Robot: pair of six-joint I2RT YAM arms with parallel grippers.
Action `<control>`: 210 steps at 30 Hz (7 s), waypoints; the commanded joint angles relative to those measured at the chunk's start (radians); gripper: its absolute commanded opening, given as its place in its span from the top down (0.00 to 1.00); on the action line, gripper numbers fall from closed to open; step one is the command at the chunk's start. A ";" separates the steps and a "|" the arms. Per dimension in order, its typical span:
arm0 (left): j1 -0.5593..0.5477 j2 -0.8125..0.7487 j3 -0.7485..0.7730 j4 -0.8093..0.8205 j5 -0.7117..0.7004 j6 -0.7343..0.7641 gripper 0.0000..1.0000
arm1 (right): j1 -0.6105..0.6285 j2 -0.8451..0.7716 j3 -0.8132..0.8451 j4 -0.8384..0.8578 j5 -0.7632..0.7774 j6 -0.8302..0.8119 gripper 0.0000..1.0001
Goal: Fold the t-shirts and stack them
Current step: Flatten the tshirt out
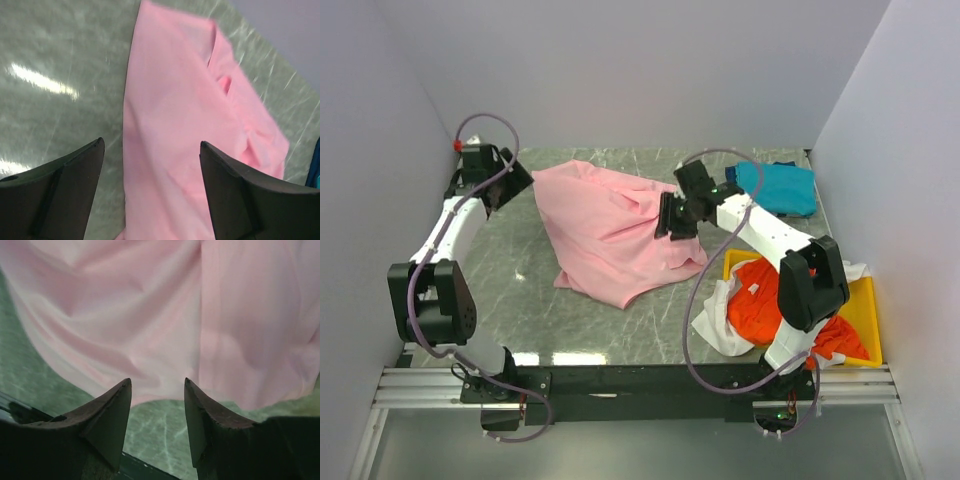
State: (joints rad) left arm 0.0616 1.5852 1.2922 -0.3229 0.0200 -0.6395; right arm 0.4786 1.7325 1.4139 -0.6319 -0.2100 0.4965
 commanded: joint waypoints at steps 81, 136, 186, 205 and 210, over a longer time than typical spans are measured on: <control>-0.204 0.245 0.233 0.001 0.054 0.195 0.19 | 0.221 0.131 0.197 0.018 -0.451 0.023 0.51; -0.284 -0.126 -0.616 -0.038 0.336 -0.017 0.64 | -0.081 0.159 0.120 0.054 -0.494 0.033 0.51; -0.220 -0.561 -0.459 -0.415 0.095 -0.035 1.00 | -0.104 0.662 0.700 -0.002 -0.157 -0.021 0.44; -0.028 -0.348 -0.141 -0.360 -0.081 0.156 1.00 | -0.139 0.595 0.740 -0.002 -0.304 0.047 1.00; 0.003 -0.128 0.348 -0.358 -0.237 0.244 1.00 | -0.155 0.413 0.822 -0.100 -0.282 -0.010 1.00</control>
State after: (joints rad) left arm 0.0502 1.4002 1.3899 -0.7456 -0.0734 -0.4919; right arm 0.3431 2.3688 2.1433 -0.6918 -0.5037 0.5327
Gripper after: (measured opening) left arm 0.013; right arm 0.009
